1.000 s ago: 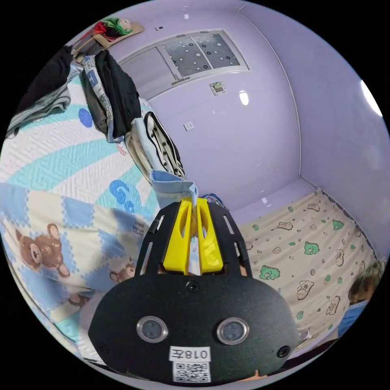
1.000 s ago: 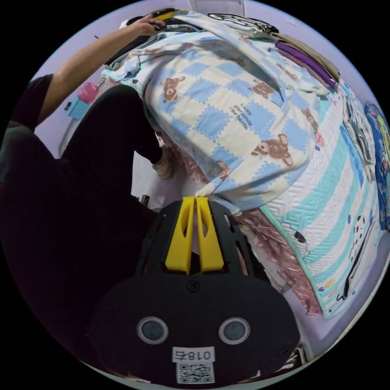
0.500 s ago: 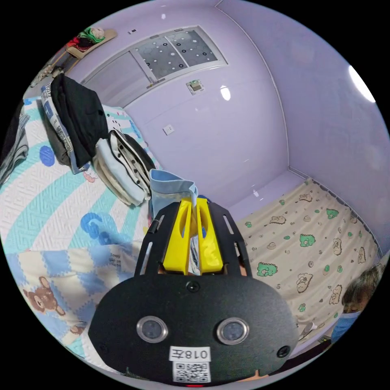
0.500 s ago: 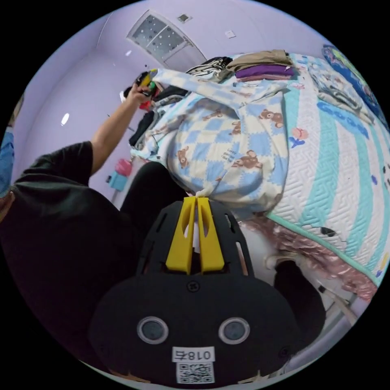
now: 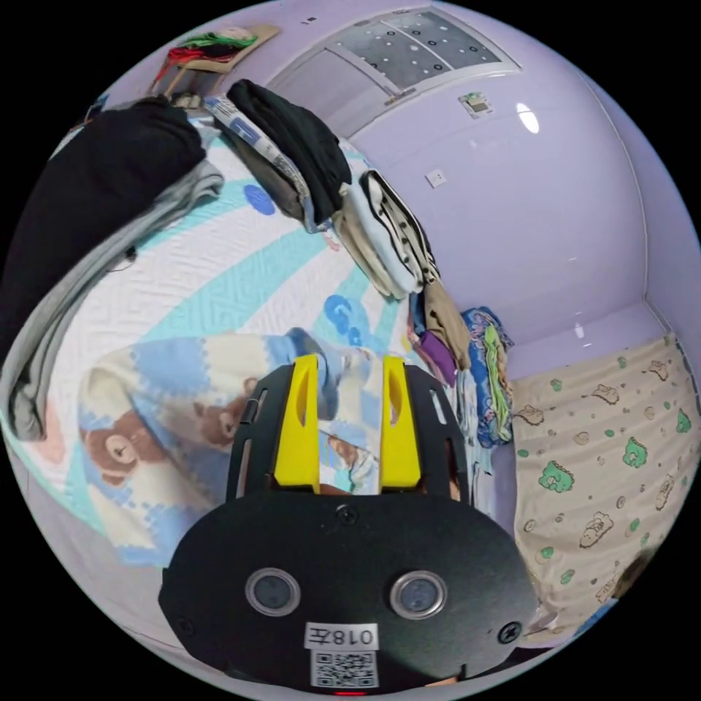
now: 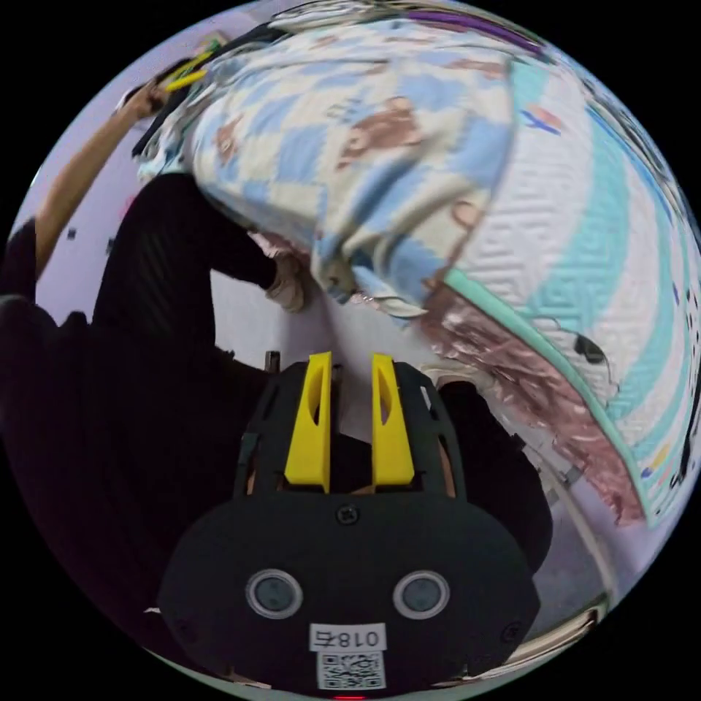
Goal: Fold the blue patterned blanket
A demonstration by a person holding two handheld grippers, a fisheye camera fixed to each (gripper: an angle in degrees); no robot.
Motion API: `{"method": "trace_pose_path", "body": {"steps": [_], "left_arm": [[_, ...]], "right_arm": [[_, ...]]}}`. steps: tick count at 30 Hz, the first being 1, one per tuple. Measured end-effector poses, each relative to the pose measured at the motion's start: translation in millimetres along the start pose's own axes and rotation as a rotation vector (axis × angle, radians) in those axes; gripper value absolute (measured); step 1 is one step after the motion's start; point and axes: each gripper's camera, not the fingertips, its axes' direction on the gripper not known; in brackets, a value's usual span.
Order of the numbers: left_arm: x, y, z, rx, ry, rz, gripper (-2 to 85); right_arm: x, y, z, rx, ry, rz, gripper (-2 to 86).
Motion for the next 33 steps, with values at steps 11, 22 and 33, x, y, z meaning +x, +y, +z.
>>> {"method": "trace_pose_path", "body": {"steps": [11,22,33], "left_arm": [[190.6,125.6,8.1,0.033,-0.102,0.481,8.2],[413.5,228.9,191.9,-0.561,0.069,0.880,6.4],[433.8,209.9,205.3,-0.606,0.013,0.735,4.0]], "right_arm": [[25.7,-44.9,21.7,0.037,0.121,-0.039,11.0],[15.1,-72.0,22.4,0.075,0.210,-0.165,5.1],[37.7,-68.4,15.6,-0.211,-0.035,-0.074,5.0]]}}
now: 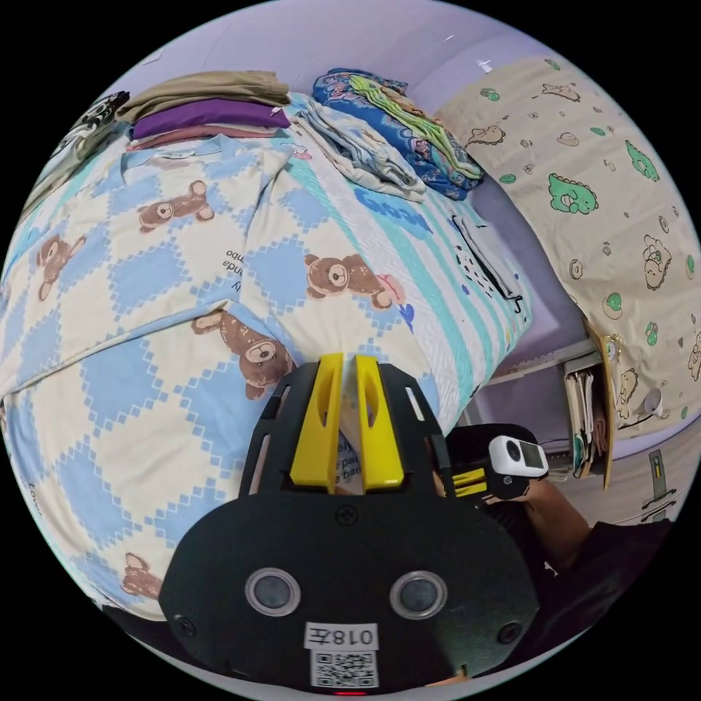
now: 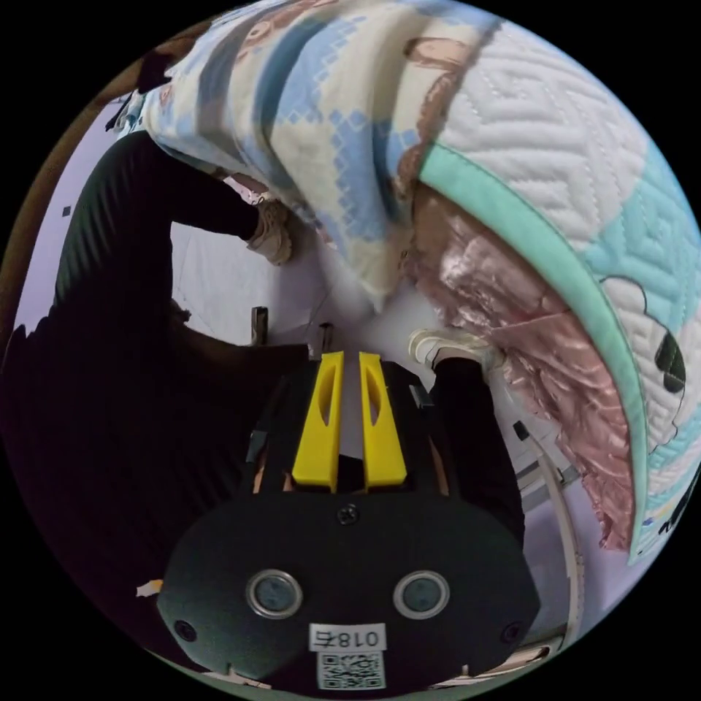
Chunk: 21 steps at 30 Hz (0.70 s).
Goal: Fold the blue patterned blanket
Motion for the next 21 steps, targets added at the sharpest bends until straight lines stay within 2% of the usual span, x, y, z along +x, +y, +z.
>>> {"method": "trace_pose_path", "body": {"steps": [2,4,6,11,13,15,17,19,21], "left_arm": [[1.7,-4.0,-5.1,0.000,0.013,-0.002,4.0],[3.5,-6.5,-10.1,0.001,0.029,-0.005,4.3],[8.6,-7.3,-17.0,0.009,0.027,0.004,4.7],[23.4,9.6,-43.5,0.094,0.010,0.048,4.7],[20.4,15.3,-43.8,0.076,0.014,0.034,4.7],[16.2,21.2,-43.8,0.056,0.011,0.023,4.6],[10.4,28.9,-54.1,0.071,0.022,0.021,4.8],[3.6,34.0,-68.4,0.104,0.014,0.024,5.0],[-8.3,38.2,-85.5,0.151,0.011,0.013,5.0]], "right_arm": [[-10.4,2.4,-8.4,0.006,0.008,-0.031,5.6],[-21.0,3.4,-25.4,0.090,0.096,-0.033,6.2],[-24.6,5.8,-52.9,0.270,0.202,0.023,7.7],[-12.8,-16.6,-70.6,0.386,0.131,0.061,7.9],[-10.2,-32.5,-65.5,0.329,0.108,0.070,3.5],[-13.4,-46.3,-53.4,0.111,0.091,0.075,2.3],[-20.6,-41.8,-52.1,0.019,0.125,0.096,2.2],[-30.3,-30.4,-66.8,0.044,0.150,0.119,2.9],[-44.5,-16.6,-105.1,0.178,0.193,0.141,4.0]]}}
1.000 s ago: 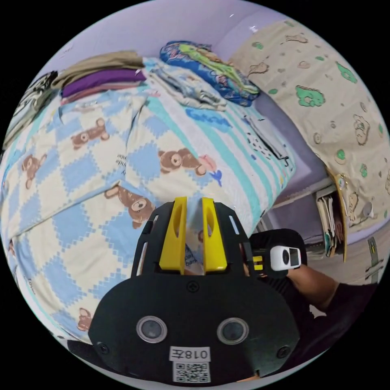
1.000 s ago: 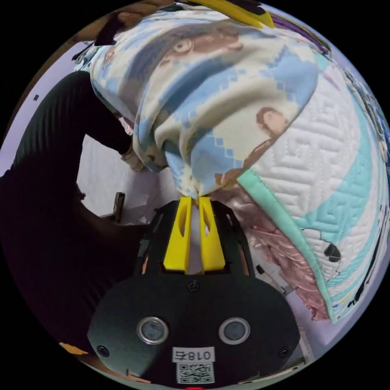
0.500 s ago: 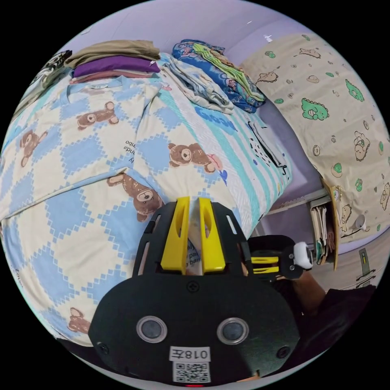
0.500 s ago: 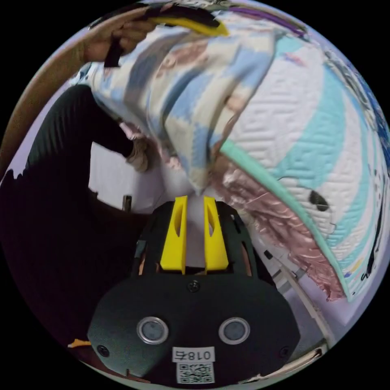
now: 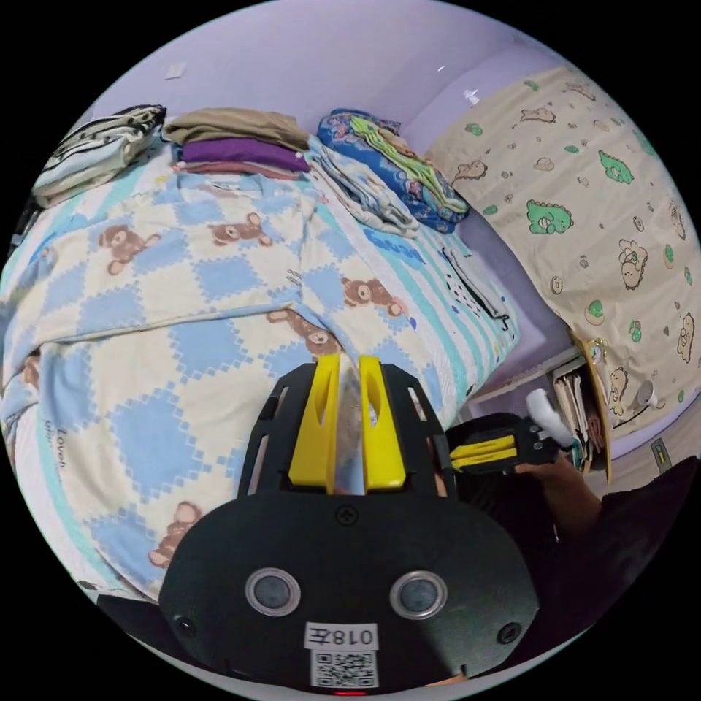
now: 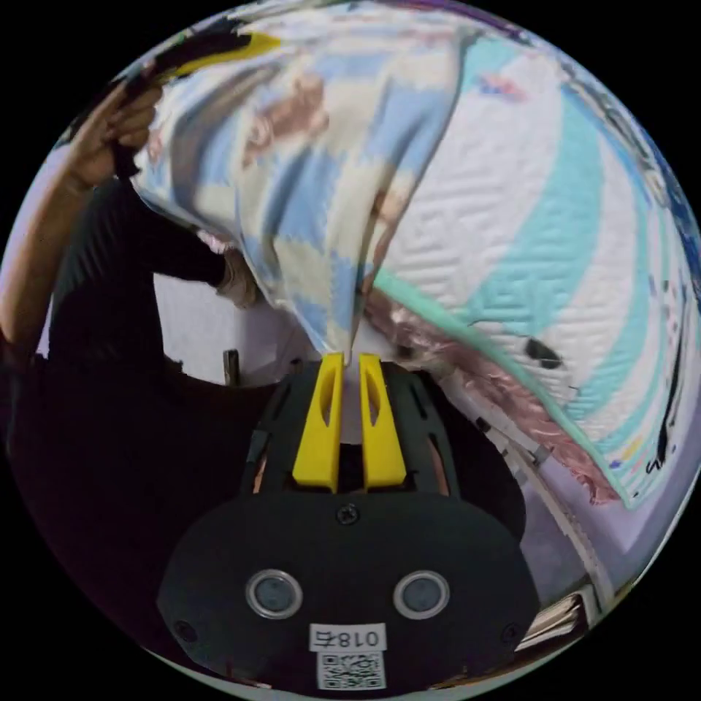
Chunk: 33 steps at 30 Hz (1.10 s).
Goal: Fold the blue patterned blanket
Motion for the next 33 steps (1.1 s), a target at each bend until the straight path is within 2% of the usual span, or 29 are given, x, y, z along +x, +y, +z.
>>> {"method": "trace_pose_path", "body": {"steps": [4,6,9,11,15,19,21,23,27,31,33], "left_arm": [[-30.1,-6.3,-28.6,0.098,0.003,-0.010,4.9],[-34.7,-14.3,-26.6,0.100,0.020,0.014,4.9],[-28.2,-25.0,-9.5,0.097,0.070,0.074,4.8],[-18.5,-27.7,10.2,0.091,0.066,0.129,4.7],[-18.7,-21.6,41.6,0.062,-0.004,0.157,4.7],[-33.3,-13.4,71.0,-0.012,-0.013,0.131,4.4],[-43.2,-10.2,77.9,-0.028,0.007,0.103,4.0],[-58.0,-2.6,84.3,-0.026,0.055,0.069,3.6],[-75.0,10.5,93.7,-0.022,0.112,0.042,3.5],[-81.2,28.8,104.9,-0.017,0.095,0.050,3.5],[-85.6,37.1,110.2,-0.018,0.098,0.047,3.5]], "right_arm": [[3.3,-8.2,-66.8,0.240,0.062,0.019,5.0],[16.6,-30.5,-111.6,0.440,0.095,0.036,5.3],[45.0,-79.8,-157.7,0.613,0.057,0.065,5.8],[68.4,-120.8,-174.9,0.650,0.000,0.109,6.3],[120.2,-230.0,-179.7,0.576,-0.202,0.188,8.1],[140.7,-297.0,-165.8,0.483,-0.230,0.262,8.9],[141.7,-318.3,-164.2,0.481,-0.278,0.264,5.8],[136.0,-324.4,-169.9,0.513,-0.236,0.267,1.5],[110.1,-341.8,-186.4,0.522,-0.171,0.214,0.1],[83.2,-363.4,-196.4,0.541,-0.109,0.168,1.2],[69.0,-385.2,-186.3,0.458,0.003,0.146,4.9]]}}
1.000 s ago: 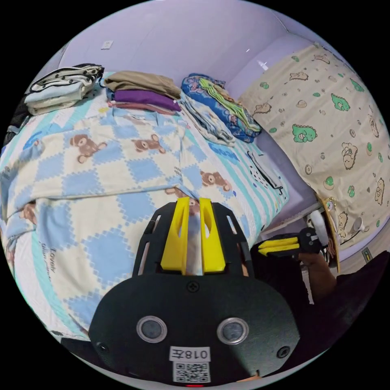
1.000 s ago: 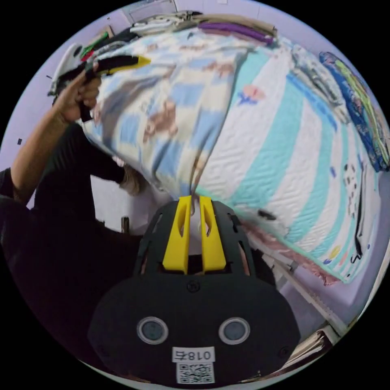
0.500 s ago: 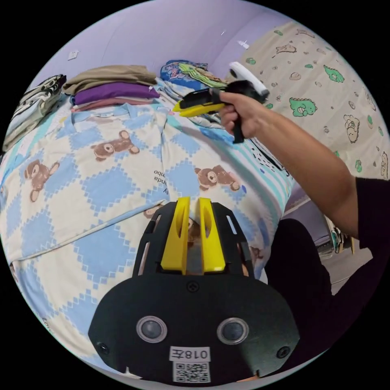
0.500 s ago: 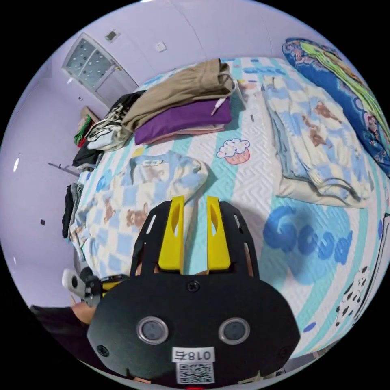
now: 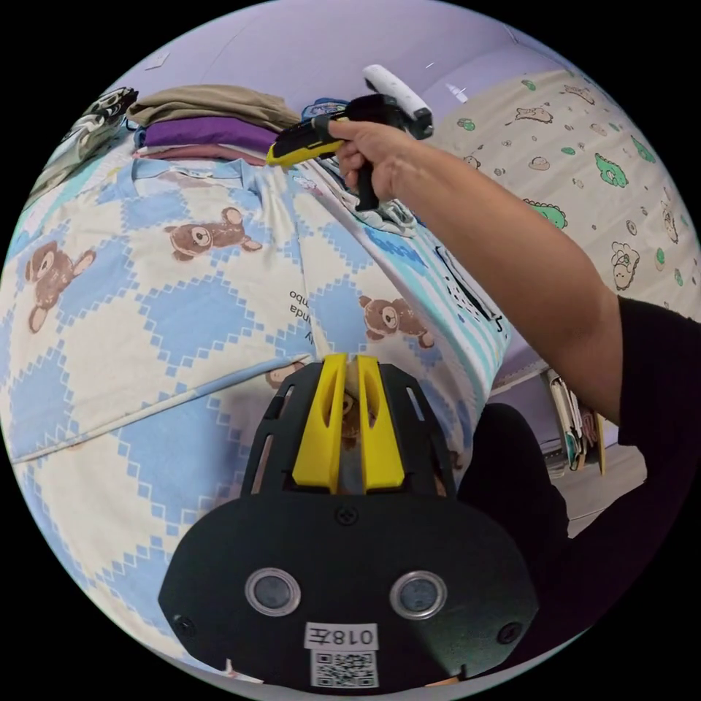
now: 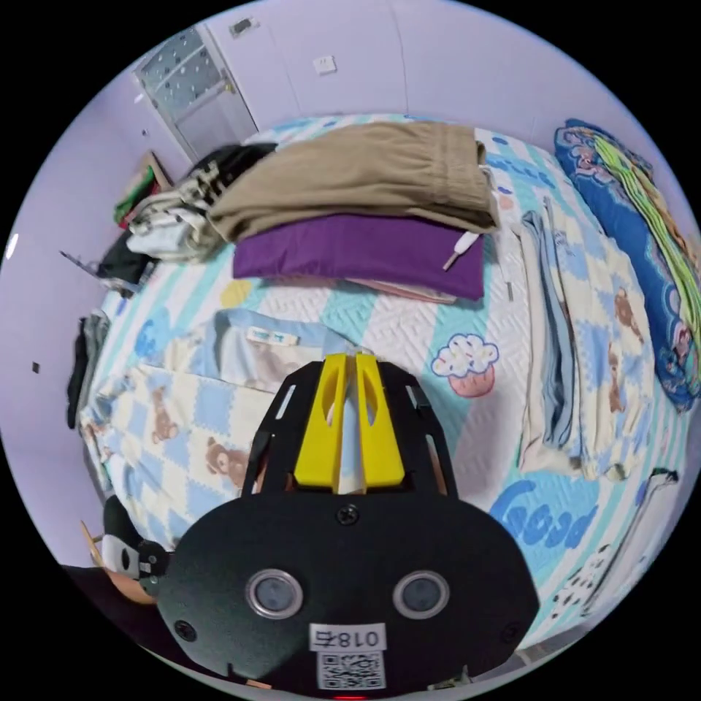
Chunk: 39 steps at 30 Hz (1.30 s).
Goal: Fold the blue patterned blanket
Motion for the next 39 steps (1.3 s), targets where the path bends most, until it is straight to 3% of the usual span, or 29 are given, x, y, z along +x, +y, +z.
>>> {"method": "trace_pose_path", "body": {"steps": [3,9,16,21,27,30,34,39], "left_arm": [[-7.3,15.0,6.7,0.002,0.025,-0.002,4.1],[-13.8,65.8,-25.6,0.181,0.090,-0.003,4.7],[-56.7,173.1,-135.1,0.496,-0.248,-0.198,5.1],[-96.6,279.9,-207.0,0.784,-0.513,-0.450,5.1],[-144.7,396.4,-219.2,1.059,-0.483,-0.710,4.7],[-158.7,416.9,-216.4,1.103,-0.450,-0.718,4.6],[-176.1,437.6,-210.8,1.127,-0.419,-0.719,4.5],[-192.0,459.4,-202.8,1.172,-0.382,-0.752,4.6]], "right_arm": [[-2.5,-0.4,12.6,-0.063,-0.002,-0.007,8.8],[13.3,44.1,-46.8,0.187,-0.159,0.074,11.0],[-49.4,98.0,-81.5,0.285,-0.337,-0.073,10.2],[-201.3,128.7,-70.6,0.265,-0.449,-0.414,10.5],[-377.1,171.4,-37.6,0.313,-0.251,-0.733,11.8],[-422.8,177.9,-11.4,0.279,-0.142,-0.741,13.6],[-441.9,175.4,11.4,0.180,-0.162,-0.695,14.0],[-442.9,169.9,21.2,0.221,-0.083,-0.605,5.1]]}}
